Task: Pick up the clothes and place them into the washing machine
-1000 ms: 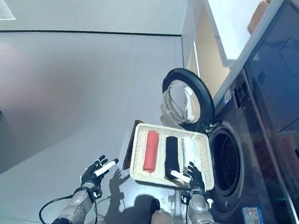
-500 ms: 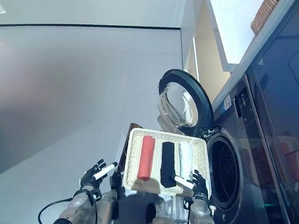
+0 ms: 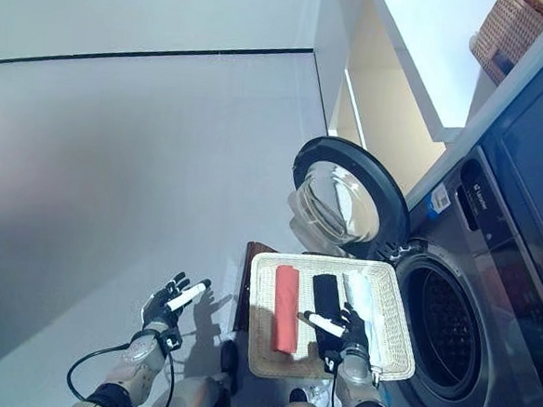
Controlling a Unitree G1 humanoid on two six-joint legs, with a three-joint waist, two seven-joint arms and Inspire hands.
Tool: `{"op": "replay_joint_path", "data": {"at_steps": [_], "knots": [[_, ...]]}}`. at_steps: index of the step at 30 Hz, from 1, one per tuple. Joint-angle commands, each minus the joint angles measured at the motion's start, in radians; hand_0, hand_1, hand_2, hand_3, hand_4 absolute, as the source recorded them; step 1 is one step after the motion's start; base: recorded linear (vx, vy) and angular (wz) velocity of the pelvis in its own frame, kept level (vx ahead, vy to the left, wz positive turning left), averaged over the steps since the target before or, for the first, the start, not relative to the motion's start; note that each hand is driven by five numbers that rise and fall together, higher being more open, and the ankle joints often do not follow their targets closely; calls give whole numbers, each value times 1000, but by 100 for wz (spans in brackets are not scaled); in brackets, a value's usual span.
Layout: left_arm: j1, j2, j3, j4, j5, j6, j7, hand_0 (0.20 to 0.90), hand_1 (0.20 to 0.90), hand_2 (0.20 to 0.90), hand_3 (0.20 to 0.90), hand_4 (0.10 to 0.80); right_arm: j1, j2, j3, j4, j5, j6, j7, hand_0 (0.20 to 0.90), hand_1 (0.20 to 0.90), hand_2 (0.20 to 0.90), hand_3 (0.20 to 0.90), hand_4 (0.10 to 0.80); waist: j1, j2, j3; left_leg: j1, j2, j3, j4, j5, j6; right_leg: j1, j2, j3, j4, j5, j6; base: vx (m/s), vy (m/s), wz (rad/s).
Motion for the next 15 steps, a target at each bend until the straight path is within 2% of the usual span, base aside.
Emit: {"op": "replay_joint_path", "data": {"at_steps": [1, 5, 8, 10, 12, 13, 14, 15], "knots": [[-39, 3, 5, -54, -9, -67, 7, 900, 900, 900, 900, 800, -43, -52, -2, -58, -15, -40, -16, 900, 900, 900, 900, 800, 9, -14, -54, -137, 21, 14, 179, -71, -73, 37, -15, -20, 33, 81, 38, 25, 97, -1], [-41, 11, 7, -60, -14, -65, 3, 900, 900, 900, 900, 800, -51, -53, 2, -71, -27, -35, -13, 900, 900, 900, 900, 800, 16, -18, -45, -116, 8, 20, 181, -105, -44, -35, -31, -27, 194, 139, 67, 24, 93, -8], [-44, 30, 17, -75, -22, -61, 3, 900, 900, 900, 900, 800, -72, -48, 14, -78, -37, -29, -12, 900, 900, 900, 900, 800, 7, -8, 2, -75, 22, 19, 180, -117, -28, -138, -52, -97, 352, 219, 70, -29, 58, -19], [-50, 34, 25, -67, -30, -63, 7, 900, 900, 900, 900, 800, -89, -45, 16, -76, -35, -28, -17, 900, 900, 900, 900, 800, -1, -2, 20, -44, 37, 12, 168, -119, -37, -175, -94, -137, 341, 239, 64, 31, -64, 4], [-48, 38, 31, -73, -39, -71, 9, 900, 900, 900, 900, 800, -100, -47, 14, -80, -30, -28, -20, 900, 900, 900, 900, 800, -11, 4, 35, -37, 55, -17, 171, -125, -54, -210, -142, -142, 283, 245, 60, 51, -167, 15], [-50, 40, 31, -74, -40, -72, 8, 900, 900, 900, 900, 800, -104, -50, 10, -79, -28, -27, -22, 900, 900, 900, 900, 800, -15, 2, 42, -41, 63, -29, 180, -133, -66, -226, -177, -147, 243, 263, 66, 35, -131, 23], [-50, 40, 31, -74, -40, -72, 8, 900, 900, 900, 900, 800, -105, -50, 10, -78, -28, -27, -22, 900, 900, 900, 900, 800, -19, 3, 43, -42, 64, -33, 185, -137, -67, -222, -178, -151, 243, 261, 66, 97, -237, 30], [-55, 40, 30, -68, -45, -74, 11, 900, 900, 900, 900, 800, -112, -50, 7, -85, -27, -24, -25, 900, 900, 900, 900, 800, -34, -12, 53, -35, 68, -58, 193, -159, -91, -264, -234, -133, 134, 321, 90, 141, -228, 23]]}}
